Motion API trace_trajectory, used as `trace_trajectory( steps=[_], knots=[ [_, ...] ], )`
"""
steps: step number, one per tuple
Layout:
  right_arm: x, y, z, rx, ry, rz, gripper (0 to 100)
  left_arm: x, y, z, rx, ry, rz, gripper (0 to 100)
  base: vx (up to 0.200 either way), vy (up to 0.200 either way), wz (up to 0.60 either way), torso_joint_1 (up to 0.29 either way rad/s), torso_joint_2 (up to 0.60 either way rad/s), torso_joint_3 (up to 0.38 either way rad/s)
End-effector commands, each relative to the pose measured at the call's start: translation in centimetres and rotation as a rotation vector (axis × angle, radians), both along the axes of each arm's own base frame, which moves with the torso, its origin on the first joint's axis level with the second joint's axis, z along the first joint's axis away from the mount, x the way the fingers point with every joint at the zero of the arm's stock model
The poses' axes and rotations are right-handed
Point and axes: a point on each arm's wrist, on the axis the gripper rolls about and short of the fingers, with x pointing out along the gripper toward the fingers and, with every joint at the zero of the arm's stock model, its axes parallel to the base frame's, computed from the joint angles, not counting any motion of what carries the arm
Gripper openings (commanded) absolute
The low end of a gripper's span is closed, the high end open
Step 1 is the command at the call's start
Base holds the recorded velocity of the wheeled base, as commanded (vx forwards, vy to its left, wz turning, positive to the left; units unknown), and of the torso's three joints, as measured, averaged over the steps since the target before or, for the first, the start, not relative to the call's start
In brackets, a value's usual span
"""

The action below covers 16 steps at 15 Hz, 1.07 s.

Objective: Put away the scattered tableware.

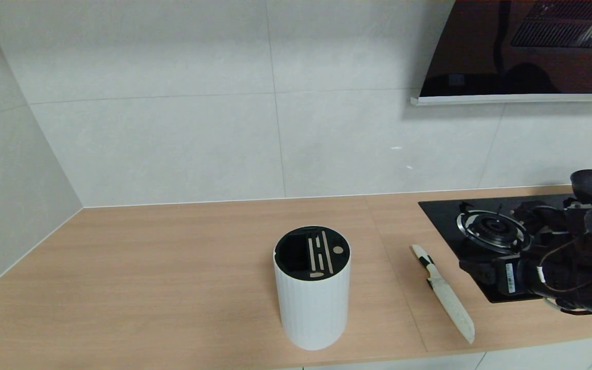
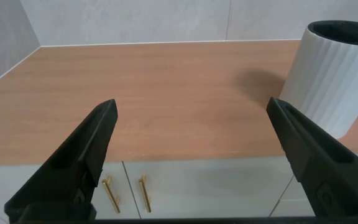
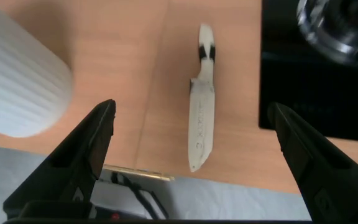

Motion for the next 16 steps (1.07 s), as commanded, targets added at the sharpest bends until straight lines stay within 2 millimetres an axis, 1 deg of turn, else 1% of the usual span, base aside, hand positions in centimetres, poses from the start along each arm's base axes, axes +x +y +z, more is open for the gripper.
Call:
trace_trajectory(
  steps=[1, 4, 5, 7, 10, 12, 13, 16],
  knots=[
    [2.3, 0.8, -4.5, -0.028, 0.113, 0.008, 100, 0.0, 0.0, 0.0, 0.000, 0.000, 0.000, 100, 0.000, 0.000, 0.00, 0.000, 0.00, 0.000],
    [3.8, 1.1, -7.9, -0.055, 0.164, -0.010, 100, 0.0, 0.0, 0.0, 0.000, 0.001, 0.000, 100, 0.000, 0.000, 0.00, 0.000, 0.00, 0.000],
    [4.0, 1.1, -8.5, -0.061, 0.169, -0.019, 100, 0.0, 0.0, 0.0, 0.000, 0.000, 0.000, 100, 0.000, 0.000, 0.00, 0.000, 0.00, 0.000],
    [4.7, 1.2, -10.3, -0.065, 0.179, -0.025, 100, 0.0, 0.0, 0.0, 0.000, 0.001, 0.000, 100, 0.000, 0.000, 0.00, 0.000, 0.00, 0.000],
    [6.6, 1.2, -12.5, -0.062, 0.161, -0.037, 100, 0.0, 0.0, 0.0, 0.000, 0.000, 0.000, 100, 0.000, 0.000, 0.00, 0.000, 0.00, 0.000],
    [6.8, 1.2, -13.2, -0.062, 0.161, -0.037, 100, 0.0, 0.0, 0.0, 0.001, 0.000, 0.000, 100, 0.000, 0.000, 0.00, 0.000, 0.00, 0.000],
    [6.8, 1.4, -13.8, -0.063, 0.164, -0.033, 100, 0.0, 0.0, 0.0, 0.001, 0.000, 0.000, 100, 0.000, 0.000, 0.00, 0.000, 0.00, 0.000],
    [7.2, 1.4, -14.4, -0.061, 0.158, -0.034, 100, 0.0, 0.0, 0.0, 0.001, 0.000, 0.000, 100, 0.000, 0.000, 0.00, 0.000, 0.00, 0.000]
  ],
)
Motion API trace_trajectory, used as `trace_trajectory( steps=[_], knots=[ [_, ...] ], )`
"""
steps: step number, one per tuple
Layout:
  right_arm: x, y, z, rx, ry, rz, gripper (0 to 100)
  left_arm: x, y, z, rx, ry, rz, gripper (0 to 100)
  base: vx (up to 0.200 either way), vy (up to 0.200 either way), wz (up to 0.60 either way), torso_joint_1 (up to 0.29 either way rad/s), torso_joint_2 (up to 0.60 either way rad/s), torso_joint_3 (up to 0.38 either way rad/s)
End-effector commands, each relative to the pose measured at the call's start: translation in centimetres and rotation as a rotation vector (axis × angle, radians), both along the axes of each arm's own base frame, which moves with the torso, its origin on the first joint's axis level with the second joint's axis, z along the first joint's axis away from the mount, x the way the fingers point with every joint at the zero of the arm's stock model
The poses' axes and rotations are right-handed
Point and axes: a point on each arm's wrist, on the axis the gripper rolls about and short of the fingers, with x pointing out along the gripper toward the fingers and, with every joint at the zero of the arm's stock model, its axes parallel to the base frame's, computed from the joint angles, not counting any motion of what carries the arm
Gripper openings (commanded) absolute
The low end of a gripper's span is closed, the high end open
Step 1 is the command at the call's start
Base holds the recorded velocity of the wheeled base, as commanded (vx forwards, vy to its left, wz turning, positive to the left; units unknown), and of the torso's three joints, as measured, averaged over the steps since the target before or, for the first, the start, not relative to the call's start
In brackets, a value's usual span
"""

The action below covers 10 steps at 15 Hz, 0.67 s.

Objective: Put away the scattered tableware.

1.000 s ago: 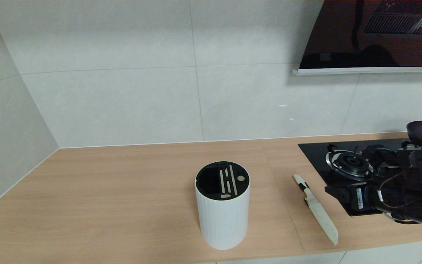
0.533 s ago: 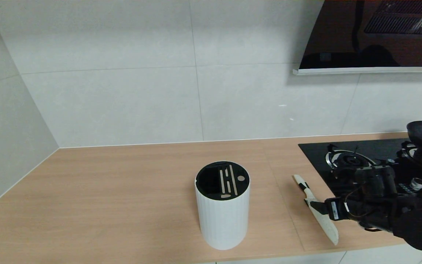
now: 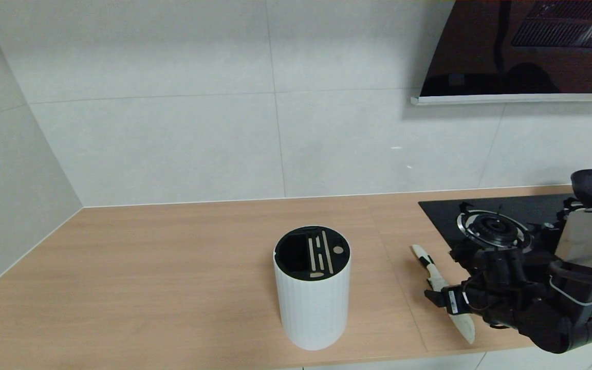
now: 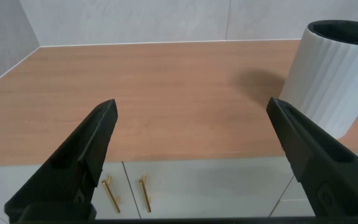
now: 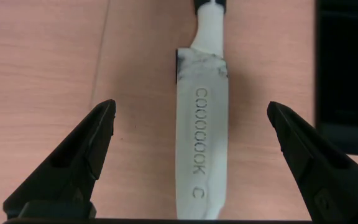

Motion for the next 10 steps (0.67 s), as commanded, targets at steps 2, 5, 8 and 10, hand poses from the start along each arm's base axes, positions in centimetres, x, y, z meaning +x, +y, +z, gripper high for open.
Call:
trace_trajectory(
  steps=[2, 5, 8, 10],
  knots=[
    [0.2, 0.0, -1.3, -0.010, 0.020, -0.007, 100, 0.0, 0.0, 0.0, 0.000, 0.000, 0.002, 100, 0.000, 0.000, 0.00, 0.000, 0.00, 0.000],
    [0.6, 0.1, -2.0, -0.029, 0.021, -0.025, 100, 0.0, 0.0, 0.0, 0.000, 0.000, 0.000, 100, 0.000, 0.000, 0.00, 0.000, 0.00, 0.000],
    [1.4, 0.2, -2.1, -0.036, -0.035, -0.052, 100, 0.0, 0.0, 0.0, 0.000, 0.000, 0.000, 100, 0.000, 0.000, 0.00, 0.000, 0.00, 0.000],
    [1.7, 0.2, -2.5, -0.040, -0.075, -0.070, 100, 0.0, 0.0, 0.0, 0.000, 0.001, 0.000, 100, 0.000, 0.000, 0.00, 0.000, 0.00, 0.000]
  ],
)
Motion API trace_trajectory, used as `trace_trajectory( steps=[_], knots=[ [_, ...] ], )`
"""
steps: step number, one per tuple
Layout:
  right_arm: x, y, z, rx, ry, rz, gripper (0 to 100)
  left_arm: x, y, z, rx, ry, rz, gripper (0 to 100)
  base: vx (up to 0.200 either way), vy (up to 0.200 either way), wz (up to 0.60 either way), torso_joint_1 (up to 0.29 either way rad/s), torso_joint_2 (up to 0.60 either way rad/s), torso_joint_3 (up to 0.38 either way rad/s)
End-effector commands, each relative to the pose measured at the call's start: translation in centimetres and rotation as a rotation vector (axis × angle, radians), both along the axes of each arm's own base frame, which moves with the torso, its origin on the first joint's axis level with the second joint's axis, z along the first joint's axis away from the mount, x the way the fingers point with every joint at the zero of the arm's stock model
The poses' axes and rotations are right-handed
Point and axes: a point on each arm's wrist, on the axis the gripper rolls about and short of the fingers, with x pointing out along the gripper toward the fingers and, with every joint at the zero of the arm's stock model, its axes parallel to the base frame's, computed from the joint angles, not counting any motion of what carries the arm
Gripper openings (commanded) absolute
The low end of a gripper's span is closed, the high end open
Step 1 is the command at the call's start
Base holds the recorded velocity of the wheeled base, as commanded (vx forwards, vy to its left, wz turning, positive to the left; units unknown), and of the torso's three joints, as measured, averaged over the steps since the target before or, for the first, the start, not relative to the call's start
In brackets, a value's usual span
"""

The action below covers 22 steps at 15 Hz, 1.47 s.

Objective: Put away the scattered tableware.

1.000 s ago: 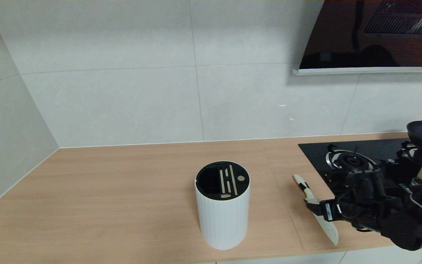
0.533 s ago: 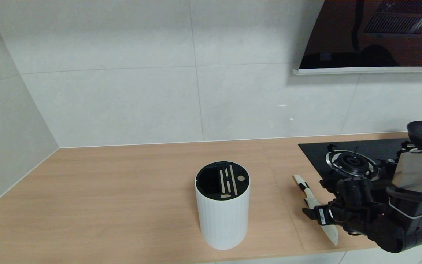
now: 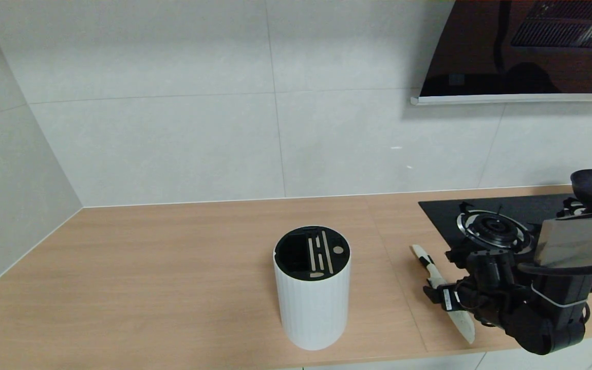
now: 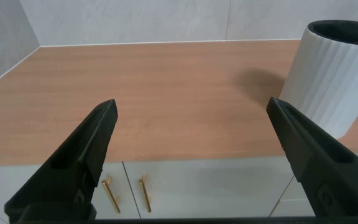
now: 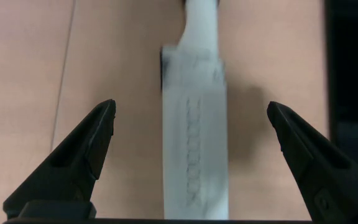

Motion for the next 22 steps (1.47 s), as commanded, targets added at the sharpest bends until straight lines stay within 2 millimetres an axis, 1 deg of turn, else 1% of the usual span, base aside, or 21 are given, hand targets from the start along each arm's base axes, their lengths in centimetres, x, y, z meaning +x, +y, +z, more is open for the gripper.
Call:
trace_trajectory(
  steps=[1, 15, 16, 22],
  knots=[
    [0.3, 0.0, -1.0, -0.001, -0.028, -0.010, 100, 0.0, 0.0, 0.0, 0.000, 0.003, 0.000, 100, 0.000, 0.000, 0.00, 0.000, 0.00, 0.000],
    [1.0, 0.0, -2.0, -0.011, -0.037, -0.029, 100, 0.0, 0.0, 0.0, 0.000, 0.000, 0.000, 100, 0.000, 0.000, 0.00, 0.000, 0.00, 0.000],
    [1.1, 0.0, -2.1, -0.021, -0.039, -0.044, 0, 0.0, 0.0, 0.0, 0.000, 0.000, 0.000, 100, 0.000, 0.000, 0.00, 0.000, 0.00, 0.000],
    [1.2, 0.0, -1.9, -0.020, -0.048, -0.053, 0, 0.0, 0.0, 0.0, -0.002, 0.000, 0.000, 100, 0.000, 0.000, 0.00, 0.000, 0.00, 0.000]
  ],
)
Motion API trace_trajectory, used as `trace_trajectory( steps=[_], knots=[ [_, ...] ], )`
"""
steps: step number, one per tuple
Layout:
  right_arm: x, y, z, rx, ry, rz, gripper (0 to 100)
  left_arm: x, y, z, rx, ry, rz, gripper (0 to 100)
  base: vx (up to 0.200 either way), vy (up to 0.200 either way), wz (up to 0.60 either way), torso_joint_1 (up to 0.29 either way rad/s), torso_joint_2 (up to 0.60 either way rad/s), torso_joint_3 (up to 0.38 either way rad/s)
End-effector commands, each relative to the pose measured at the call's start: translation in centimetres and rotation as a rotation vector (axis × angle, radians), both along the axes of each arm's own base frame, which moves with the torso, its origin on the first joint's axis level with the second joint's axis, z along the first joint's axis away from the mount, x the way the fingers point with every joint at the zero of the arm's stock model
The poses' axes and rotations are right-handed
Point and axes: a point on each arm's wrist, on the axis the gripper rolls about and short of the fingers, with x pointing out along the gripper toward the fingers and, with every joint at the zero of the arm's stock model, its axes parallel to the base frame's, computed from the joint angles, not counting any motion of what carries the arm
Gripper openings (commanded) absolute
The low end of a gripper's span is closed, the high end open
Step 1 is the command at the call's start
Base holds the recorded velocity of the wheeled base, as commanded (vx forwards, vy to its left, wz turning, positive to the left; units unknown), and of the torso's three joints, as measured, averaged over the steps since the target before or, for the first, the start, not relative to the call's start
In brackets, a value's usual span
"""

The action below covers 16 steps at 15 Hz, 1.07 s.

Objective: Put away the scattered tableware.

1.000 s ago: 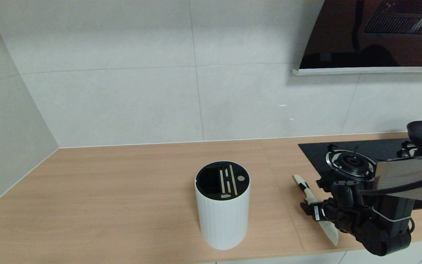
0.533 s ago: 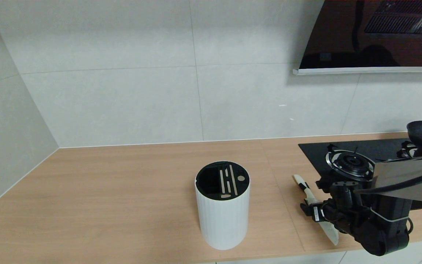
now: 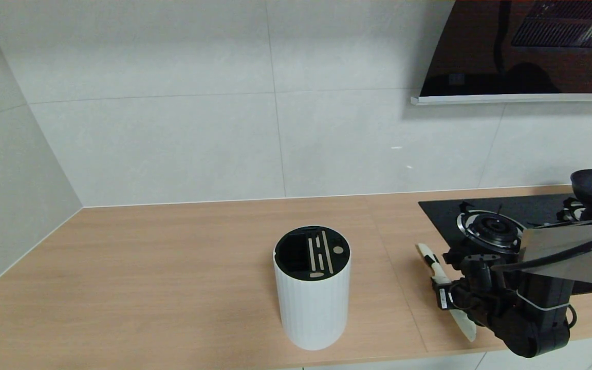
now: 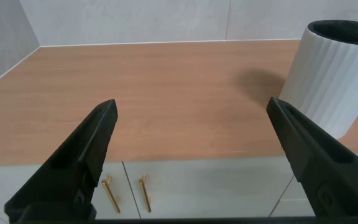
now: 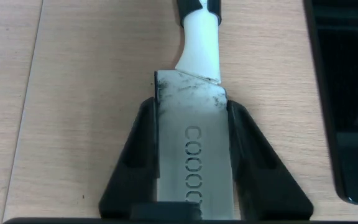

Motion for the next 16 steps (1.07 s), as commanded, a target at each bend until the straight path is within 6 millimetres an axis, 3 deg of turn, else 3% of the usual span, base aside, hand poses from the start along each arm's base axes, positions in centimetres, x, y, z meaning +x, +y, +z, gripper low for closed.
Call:
trace_trajectory(
  steps=[1, 3, 10, 15, 16],
  knots=[
    [0.0, 0.0, 0.3, 0.003, -0.008, 0.000, 0, 0.0, 0.0, 0.0, -0.001, 0.000, 0.000, 100, 0.000, 0.000, 0.00, 0.000, 0.00, 0.000],
    [-0.1, -0.1, 1.1, 0.007, -0.023, -0.002, 0, 0.0, 0.0, 0.0, 0.000, 0.003, 0.000, 100, 0.000, 0.000, 0.00, 0.000, 0.00, 0.000],
    [-2.6, 0.0, 8.3, 0.042, -0.169, 0.021, 0, 0.0, 0.0, 0.0, 0.000, 0.001, 0.000, 100, 0.000, 0.000, 0.00, 0.000, 0.00, 0.000],
    [-5.0, 1.6, 11.8, 0.066, -0.245, 0.090, 0, 0.0, 0.0, 0.1, 0.042, -0.007, -0.001, 100, 0.000, 0.000, 0.00, 0.000, 0.00, 0.000],
    [-5.7, 2.3, 12.6, 0.072, -0.267, 0.119, 0, -0.2, 0.0, 0.9, 0.039, -0.044, -0.002, 100, 0.000, 0.000, 0.00, 0.000, 0.00, 0.000]
  ],
)
